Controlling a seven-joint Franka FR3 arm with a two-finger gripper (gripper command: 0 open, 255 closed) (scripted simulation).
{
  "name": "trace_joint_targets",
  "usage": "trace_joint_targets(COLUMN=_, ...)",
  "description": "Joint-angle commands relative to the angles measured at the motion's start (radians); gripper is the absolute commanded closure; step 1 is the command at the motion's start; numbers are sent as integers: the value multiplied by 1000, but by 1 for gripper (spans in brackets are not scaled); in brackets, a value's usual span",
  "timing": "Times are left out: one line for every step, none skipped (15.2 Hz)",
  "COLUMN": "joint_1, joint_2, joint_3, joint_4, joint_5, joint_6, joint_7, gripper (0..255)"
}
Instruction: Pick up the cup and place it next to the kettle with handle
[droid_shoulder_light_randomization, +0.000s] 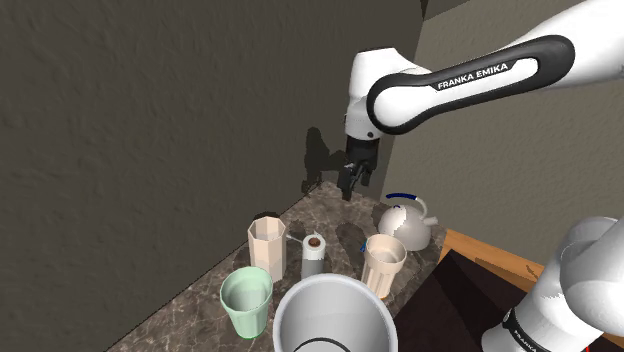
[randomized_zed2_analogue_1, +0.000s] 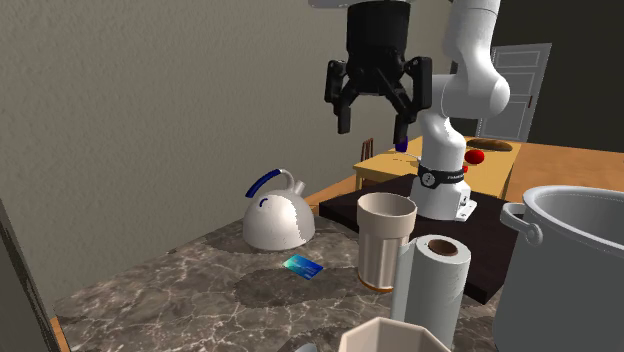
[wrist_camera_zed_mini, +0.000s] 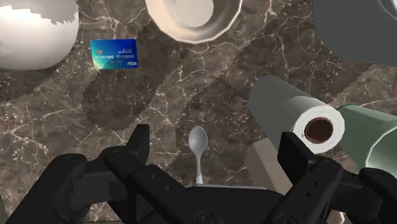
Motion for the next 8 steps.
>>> trace_joint_targets(joint_1=6, joint_2=75, joint_3=18, joint_4=35, joint_5=-8, joint_6=42, joint_7=33, gripper=0)
trace_joint_targets(joint_1=9, joint_2=111, joint_3=25, joint_4=56, joint_5=-14, joint_6=58, joint_7=48, gripper=0)
trace_joint_targets(joint_1=12, joint_2=149, joint_3=32, joint_4=79, joint_5=-21, joint_6=73, joint_7=63, gripper=0)
trace_joint_targets(joint_1=15, joint_2=186, joint_3=38, joint_4=103, joint_5=-28, joint_6=87, joint_7=78, gripper=0)
trace_joint_targets(joint_1=19, joint_2=224, joint_3=44, joint_4=128, joint_5=-37, joint_6=99, joint_7=93, gripper=0)
trace_joint_targets(joint_1=24, joint_2=261, joint_3=48, joint_4=155, joint_5=-46, joint_6=111, joint_7=108, gripper=0)
trace_joint_targets(joint_1=29, joint_2=299, joint_3=52, joint_4=183, joint_5=-56, joint_6=121, joint_7=124, gripper=0)
trace_joint_targets(joint_1=34, joint_2=338, joint_3=55, joint_4=212, joint_5=-66, joint_6=130, joint_7=138, gripper=0)
